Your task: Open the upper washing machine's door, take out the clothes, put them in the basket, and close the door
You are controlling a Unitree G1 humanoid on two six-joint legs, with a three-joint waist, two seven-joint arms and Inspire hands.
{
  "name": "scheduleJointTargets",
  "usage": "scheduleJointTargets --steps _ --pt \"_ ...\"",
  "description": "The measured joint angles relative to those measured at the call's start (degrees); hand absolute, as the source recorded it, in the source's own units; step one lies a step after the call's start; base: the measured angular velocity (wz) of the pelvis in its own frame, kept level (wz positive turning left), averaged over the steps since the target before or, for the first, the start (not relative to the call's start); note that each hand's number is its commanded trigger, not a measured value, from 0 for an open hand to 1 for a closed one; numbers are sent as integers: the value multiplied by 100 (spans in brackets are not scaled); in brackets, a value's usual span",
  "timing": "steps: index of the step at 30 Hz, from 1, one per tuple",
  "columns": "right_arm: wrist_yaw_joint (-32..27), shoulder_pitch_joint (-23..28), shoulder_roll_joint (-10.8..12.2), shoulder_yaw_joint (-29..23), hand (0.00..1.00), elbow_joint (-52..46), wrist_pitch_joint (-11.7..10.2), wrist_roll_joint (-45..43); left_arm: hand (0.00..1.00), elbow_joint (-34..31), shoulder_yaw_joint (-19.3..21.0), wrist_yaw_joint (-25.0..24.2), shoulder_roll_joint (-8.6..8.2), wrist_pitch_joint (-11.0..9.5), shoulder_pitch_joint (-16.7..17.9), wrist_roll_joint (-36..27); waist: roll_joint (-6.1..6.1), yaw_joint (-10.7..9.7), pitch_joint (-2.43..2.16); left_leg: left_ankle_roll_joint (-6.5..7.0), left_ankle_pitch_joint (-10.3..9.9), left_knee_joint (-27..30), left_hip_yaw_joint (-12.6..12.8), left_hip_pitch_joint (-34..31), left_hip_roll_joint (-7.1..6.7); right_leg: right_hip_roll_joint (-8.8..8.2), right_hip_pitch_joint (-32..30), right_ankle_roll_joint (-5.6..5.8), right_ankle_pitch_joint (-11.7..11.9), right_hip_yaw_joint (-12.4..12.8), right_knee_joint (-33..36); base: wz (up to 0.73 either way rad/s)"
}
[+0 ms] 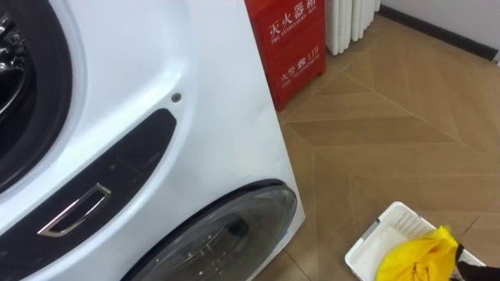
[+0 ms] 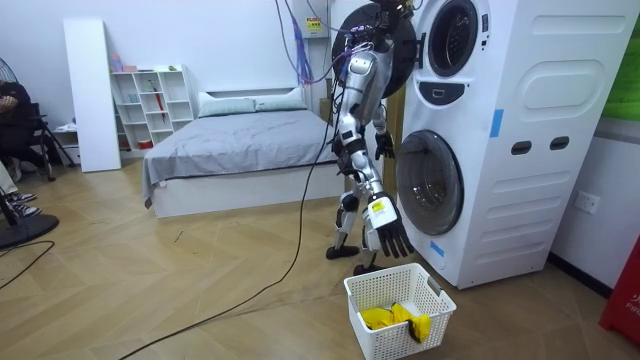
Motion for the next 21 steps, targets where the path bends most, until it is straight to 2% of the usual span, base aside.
scheduleJointTargets --steps 6,7,8,12,15,18,19,21 --pt "23 164 0 6 0 -13 2 -27 0 -20 24 -67 1 23 15 -3 -43 4 -12 2 0 -52 -75 0 -17 -27 16 11 9 -39 1 5" --pt "39 248 0 24 0 -20 3 -20 0 -28 26 -88 1 19 42 -4 -31 6 -31 8 4 -60 -118 29 -12 -36 55 8 7 -69 -5 9" --pt "61 287 0 43 0 -20 14 -20 0 -31 26 -93 1 22 64 -8 -55 7 -16 8 4 -72 -131 62 -9 -35 91 3 3 -79 -12 9" --pt "204 562 3 64 0 -67 48 15 0 -237 41 -124 8 32 380 -9 -87 2 -36 1 -12 -167 -273 354 90 -38 439 -22 -24 -254 -142 13" --pt "275 741 8 86 0 -172 46 242 0 -261 121 -145 19 17 519 5 -187 128 -46 -47 -34 -227 -367 619 161 -24 747 -49 -28 -406 -240 10" --pt "369 888 62 361 0 -159 46 537 0 -277 232 -114 37 -62 672 -10 -380 149 -57 -102 -63 -184 -522 798 235 -14 1077 -117 -36 -614 -415 30" --pt "457 900 143 411 0 -108 45 643 0 -270 232 -91 34 -60 713 -10 -467 165 -58 -120 -63 -186 -623 844 271 6 1193 -150 -4 -665 -522 30" --pt "577 905 239 416 0 23 45 739 0 -276 232 -85 12 -58 714 -5 -568 286 -50 -134 -62 -207 -698 889 321 29 1326 -179 50 -731 -676 22"
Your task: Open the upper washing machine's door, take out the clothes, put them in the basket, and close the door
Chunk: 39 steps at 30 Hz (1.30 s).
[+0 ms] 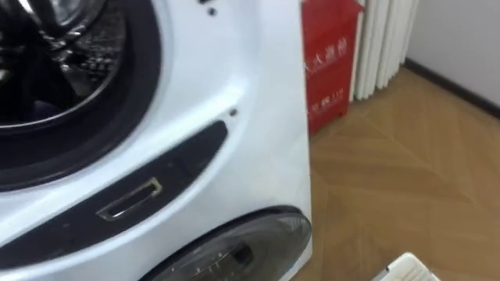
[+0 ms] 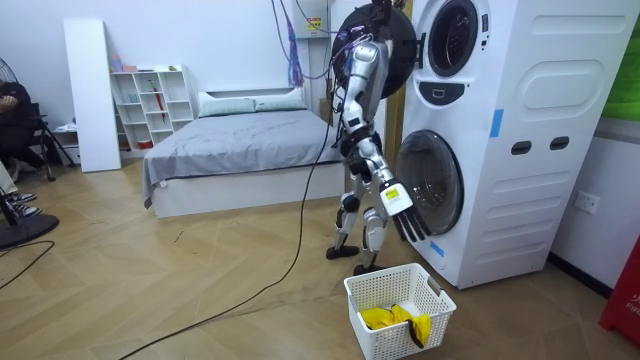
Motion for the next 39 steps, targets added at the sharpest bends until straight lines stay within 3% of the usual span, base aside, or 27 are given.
scheduleJointTargets --steps 2,4,7,9,11,12,16,20,23,32,39 --pt "188 51 47 40 0 69 4 -7 0 22 22 16 -62 4 -81 40 -30 122 -12 -7 -2 -26 -92 61 46 0 170 -25 48 -116 -168 19" --pt "391 49 135 49 0 219 7 -18 0 56 135 45 -112 3 -116 105 -119 177 36 -18 6 -71 -156 212 68 -2 341 -32 53 -213 -247 18" --pt "701 85 325 89 0 369 7 65 0 55 252 150 -142 16 -115 115 -226 197 34 -29 18 -79 -244 358 101 -24 567 -39 33 -345 -344 15" --pt "821 120 482 104 0 599 21 219 0 48 327 206 -154 21 -115 125 -331 284 61 -30 19 -97 -252 508 120 -24 717 -36 -17 -377 -368 10" --pt "979 166 726 144 0 924 195 326 0 73 459 314 -183 56 -107 120 -489 342 30 -31 19 -102 -373 621 132 -38 915 -39 -62 -491 -473 25" --pt "1012 191 772 177 0 987 240 349 0 88 458 348 -185 59 -112 123 -502 349 19 -31 19 -103 -442 650 134 -44 964 -39 -68 -532 -495 35" --pt "1218 250 996 512 0 1527 373 438 0 142 449 443 -210 105 -108 121 -650 434 51 -31 19 -130 -633 766 156 -44 1260 2 -59 -628 -740 26" --pt "1437 227 1181 562 0 1680 442 456 0 282 495 489 -353 115 -119 162 -623 514 51 -30 19 -136 -724 800 160 -55 1454 52 70 -675 -970 9" --pt "1667 167 1325 663 0 1771 457 427 0 422 556 487 -361 121 -164 284 -634 556 56 -30 19 -147 -811 879 159 -87 1565 58 68 -767 -995 15" --pt "2076 36 1332 777 0 2002 538 326 0 532 1129 512 -401 192 -236 519 -709 796 81 -30 18 -175 -906 1008 157 -138 1834 79 57 -1021 -1136 15" --pt "2162 -3 1329 831 0 2022 625 325 0 710 1151 655 -411 268 -271 522 -713 825 84 -30 17 -180 -1019 1114 172 -138 1994 72 40 -1122 -1143 10"
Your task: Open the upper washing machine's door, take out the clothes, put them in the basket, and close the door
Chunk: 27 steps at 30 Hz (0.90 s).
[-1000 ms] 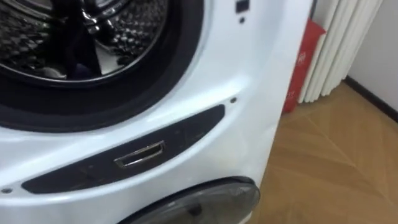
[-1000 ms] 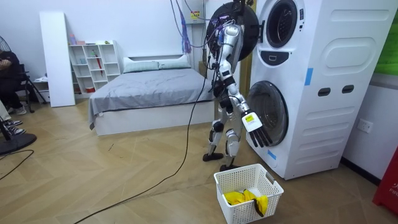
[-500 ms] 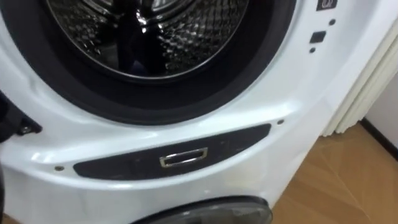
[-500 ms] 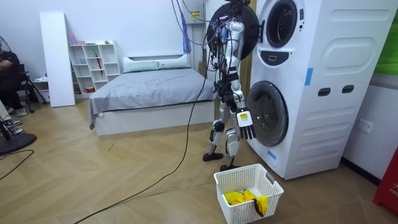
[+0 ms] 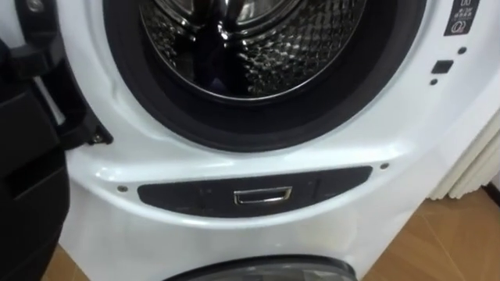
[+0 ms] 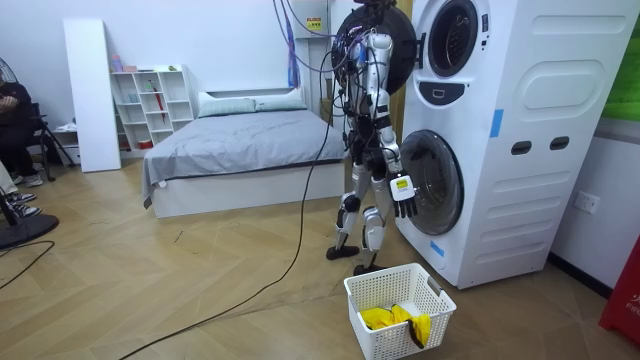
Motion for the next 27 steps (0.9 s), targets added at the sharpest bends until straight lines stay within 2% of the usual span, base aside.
scheduleJointTargets --steps 5,6,7,8,9,10,11,12,13,14,16,18,19,20,21,23,25,26,27 --pt "126 2 0 -4 0 -53 11 -320 0 -7 198 78 -6 -3 57 263 -16 54 -5 -37 -53 50 -56 17 71 87 43 -69 -84 -108 26 7" --pt "143 1 -1 8 0 -55 16 -343 0 -35 198 95 6 -2 72 268 -33 94 -8 -81 -131 247 -58 -35 109 106 43 -128 -156 -109 97 4" --pt "159 -1 0 10 0 -55 32 -425 0 -47 206 103 16 -2 78 269 -56 123 -17 -155 -218 605 -76 -162 157 101 33 -176 -234 -116 183 11" --pt "195 -10 7 0 0 -68 35 -518 0 -108 242 96 10 7 46 270 -98 122 -27 -182 -263 1262 -177 -453 178 75 -36 -189 -281 -176 294 14" --pt "205 -12 0 1 0 -76 32 -557 0 -147 241 81 0 8 42 276 -105 121 -24 -187 -266 1653 -238 -636 189 20 -26 -191 -280 -189 309 15" --pt "203 -23 -33 -14 0 -75 24 -599 0 -214 239 52 -38 11 22 273 -62 126 -34 -228 -238 2438 -408 -1030 256 22 -5 -245 -280 -306 306 16" --pt "195 -18 -46 -81 0 -79 -8 -674 0 -287 268 34 -75 22 -7 276 -7 109 -36 -263 -150 3063 -575 -1368 307 57 1 -296 -298 -388 322 17" --pt "181 -16 -45 -94 0 -83 -30 -706 0 -371 328 34 -105 39 -8 274 -7 101 -40 -288 -81 3306 -613 -1495 339 63 -7 -326 -318 -415 352 17" --pt "120 -11 -65 -113 0 -83 -80 -759 0 -510 344 33 -154 49 -22 272 -18 104 -18 -281 68 3762 -624 -1688 378 60 -39 -384 -385 -467 453 0" --pt "47 1 -100 -115 0 -82 -91 -768 0 -533 341 22 -206 49 -32 261 7 112 -6 -296 178 4299 -620 -1742 472 88 -37 -436 -446 -470 551 0" --pt "-65 13 -105 -111 0 -98 -113 -769 0 -534 304 -74 -222 58 -105 258 96 29 -14 -363 199 4702 -669 -1515 507 138 -33 -472 -491 -547 638 18" --pt "-134 6 -117 -129 0 -189 -135 -786 0 -530 298 -158 -226 25 -298 257 169 -65 -3 -410 170 4434 -731 -1147 535 176 -163 -506 -472 -695 688 38" --pt "-137 8 -145 -144 0 -217 -200 -837 0 -532 298 -207 -226 -20 -468 263 235 -121 -17 -585 38 3983 -787 -840 536 188 -313 -523 -457 -775 791 27" --pt "-138 10 -155 -181 0 -204 -224 -847 0 -531 289 -219 -228 -43 -519 264 255 -136 -21 -673 -38 3650 -790 -638 540 189 -406 -529 -454 -796 865 26" --pt "-139 -53 -164 -262 0 -199 -253 -882 0 -527 281 -241 -228 -103 -643 275 284 -159 -8 -759 -254 3030 -812 -322 558 186 -612 -539 -442 -880 972 18" --pt "-184 -95 -123 -282 0 -268 -307 -843 0 -414 174 -286 -195 -171 -861 501 330 -186 -9 -642 -724 1735 -857 122 565 171 -950 -536 -280 -984 1040 18" --pt "-221 -137 -114 -291 0 -305 -302 -836 0 -396 138 -292 -195 -171 -866 625 342 -182 -3 -532 -844 961 -787 306 537 148 -1120 -506 -59 -996 993 0" --pt "-227 -142 -116 -292 0 -307 -290 -842 0 -376 112 -312 -196 -170 -869 641 328 -189 -10 -429 -864 661 -711 326 422 103 -1207 -458 129 -993 964 0" --pt "-230 -145 -113 -288 0 -312 -278 -840 0 -364 91 -321 -195 -168 -881 641 313 -183 -7 -321 -842 567 -627 317 370 73 -1219 -437 267 -974 877 -10"
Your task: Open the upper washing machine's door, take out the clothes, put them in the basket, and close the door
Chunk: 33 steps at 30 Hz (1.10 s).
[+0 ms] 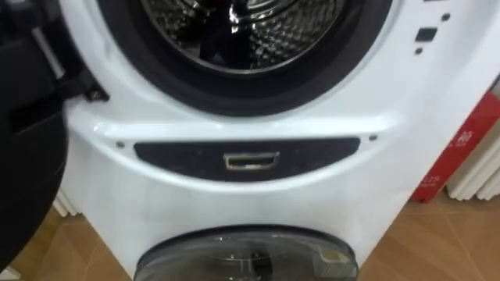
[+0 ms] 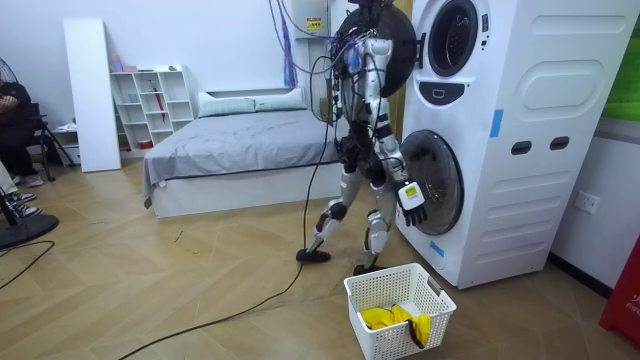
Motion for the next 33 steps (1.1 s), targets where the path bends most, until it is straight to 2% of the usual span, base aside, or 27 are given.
scheduleJointTargets --steps 1,2,3,4,5,6,7,8,9,10,11,12,14,15,16,17,20,25,31,33 --pt "2 5 10 -4 0 -11 41 -15 0 63 -4 -13 -2 1 25 -4 -66 30 -19 204 97 -110 183 -55 -152 -65 -2 54 340 135 -245 -27" --pt "17 -41 10 3 0 -65 71 -80 0 71 -11 -10 8 0 138 -3 -107 66 -52 351 190 -87 357 -198 -242 -105 12 211 694 345 -556 -27" --pt "20 -37 14 3 0 -107 93 -77 0 96 -21 -11 17 0 173 -3 -84 49 -39 391 215 -52 499 -266 -262 -154 2 337 751 414 -532 15" --pt "-12 76 0 -58 0 -151 125 -18 0 214 -24 -9 4 1 193 -3 -69 -30 -34 418 296 61 802 -361 -254 -423 11 552 315 390 87 67" --pt "-24 174 -44 -136 0 -170 192 8 0 231 -74 -2 5 -8 228 1 -90 -23 -44 424 421 7 963 -367 -280 -694 32 664 -241 388 1050 78" --pt "-24 177 -77 -133 0 -167 253 13 0 247 -94 -1 7 -13 246 14 -103 11 -37 440 494 -50 986 -366 -309 -816 68 693 -446 399 1483 60" --pt "-35 167 -132 -103 0 -167 280 45 0 275 -119 2 23 -14 286 40 -133 109 -32 441 624 -136 1144 -371 -319 -1021 251 771 -763 447 2066 24" --pt "-64 161 -156 -46 0 -156 281 50 0 274 -127 5 30 -13 300 41 -133 158 -32 445 689 -167 1198 -383 -325 -1106 411 794 -884 488 2195 17" --pt "-73 120 -162 36 0 -144 280 52 0 268 -130 18 55 -13 365 45 -184 229 -15 448 783 -180 1215 -459 -332 -1239 807 879 -1019 564 2196 0" --pt "-34 105 -109 96 0 -143 252 16 0 262 -113 23 98 -13 436 56 -254 306 -44 430 861 -188 1242 -533 -356 -1363 1259 960 -1051 584 1892 -16" --pt "38 60 -19 191 0 -112 208 -54 0 264 -46 37 154 -13 459 55 -362 392 -75 393 927 -194 1304 -625 -431 -1455 1712 1107 -1145 653 1365 -28" --pt "81 21 24 217 0 -104 201 -115 0 264 13 45 160 -18 449 55 -476 421 -89 369 963 -176 1330 -658 -449 -1426 1834 1207 -1218 719 955 -44" --pt "180 -132 102 312 0 -105 150 -377 0 266 102 50 130 -76 425 58 -526 479 -95 292 1113 -163 1331 -914 -478 -1234 2049 1220 -1190 708 -240 -57" --pt "204 -166 115 375 0 -107 132 -366 0 267 105 57 136 -104 422 57 -549 480 -91 276 1138 -159 1332 -955 -481 -1208 2084 1218 -1189 708 -449 -66" --pt "264 -201 123 482 0 -96 109 -364 0 268 106 57 124 -136 419 57 -576 500 -68 239 1169 -160 1321 -990 -464 -1158 2118 1159 -1153 707 -723 -55" --pt "316 -189 123 535 0 -82 109 -371 0 281 102 51 88 -161 424 58 -552 510 -61 206 1199 -157 1243 -1025 -410 -1077 2105 1072 -1087 706 -798 -42" --pt "401 -143 126 615 0 30 111 -387 0 283 107 42 61 -245 376 69 -548 454 -58 133 1270 -164 1232 -1055 -301 -967 2050 996 -1045 723 -802 -10" --pt "446 -84 130 644 0 68 110 -398 0 278 105 47 -42 -247 443 57 -532 476 -70 107 1309 -158 1075 -1164 -278 -895 1981 926 -1010 722 -895 0" --pt "463 -93 147 670 0 51 6 -429 0 276 112 54 -57 -282 471 72 -489 507 -97 98 1302 -105 934 -1194 -280 -878 2002 922 -1007 668 -894 1" --pt "498 -107 142 650 0 56 -31 -508 0 284 121 54 -56 -284 476 75 -458 512 -89 97 1302 -112 921 -1167 -281 -878 2037 922 -1006 632 -892 4"
